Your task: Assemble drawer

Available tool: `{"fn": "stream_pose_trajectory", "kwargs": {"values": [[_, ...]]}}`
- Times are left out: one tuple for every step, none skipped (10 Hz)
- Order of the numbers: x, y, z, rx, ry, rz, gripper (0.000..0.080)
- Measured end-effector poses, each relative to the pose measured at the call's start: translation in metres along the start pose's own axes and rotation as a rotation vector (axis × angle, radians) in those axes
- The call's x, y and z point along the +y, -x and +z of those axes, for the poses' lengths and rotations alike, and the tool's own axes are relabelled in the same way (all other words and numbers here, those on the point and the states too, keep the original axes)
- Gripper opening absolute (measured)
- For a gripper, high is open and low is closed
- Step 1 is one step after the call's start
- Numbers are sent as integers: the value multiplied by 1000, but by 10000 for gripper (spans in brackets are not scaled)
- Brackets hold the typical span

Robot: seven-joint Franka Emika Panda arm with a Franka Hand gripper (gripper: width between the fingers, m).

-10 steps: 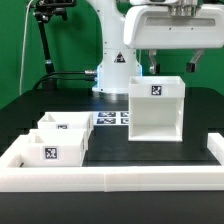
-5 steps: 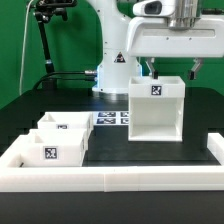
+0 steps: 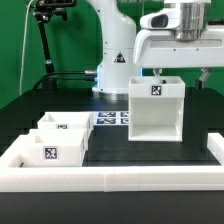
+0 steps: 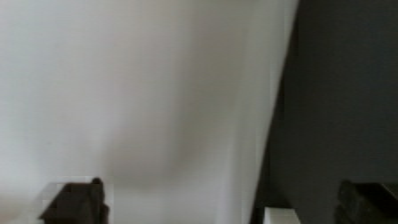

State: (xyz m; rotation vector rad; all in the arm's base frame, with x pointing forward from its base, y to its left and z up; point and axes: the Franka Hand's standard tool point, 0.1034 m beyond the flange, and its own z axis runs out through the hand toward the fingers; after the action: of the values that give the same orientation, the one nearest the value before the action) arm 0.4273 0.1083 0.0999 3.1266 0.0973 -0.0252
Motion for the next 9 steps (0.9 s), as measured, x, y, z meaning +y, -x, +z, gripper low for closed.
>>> {"fn": "stream_pose_trajectory", "kwargs": {"values": [[0,0,0,0,0,-1,619],[0,0,0,0,0,-1,439],[0,0,0,0,0,-1,439],[0,0,0,0,0,-1,256],[0,0,0,0,0,-1,121],[0,0,0,1,-1,-1,38],[0,0,0,1,-1,-2,38],[0,0,0,1,-1,-2,38],[0,0,0,1,-1,-2,38]]}}
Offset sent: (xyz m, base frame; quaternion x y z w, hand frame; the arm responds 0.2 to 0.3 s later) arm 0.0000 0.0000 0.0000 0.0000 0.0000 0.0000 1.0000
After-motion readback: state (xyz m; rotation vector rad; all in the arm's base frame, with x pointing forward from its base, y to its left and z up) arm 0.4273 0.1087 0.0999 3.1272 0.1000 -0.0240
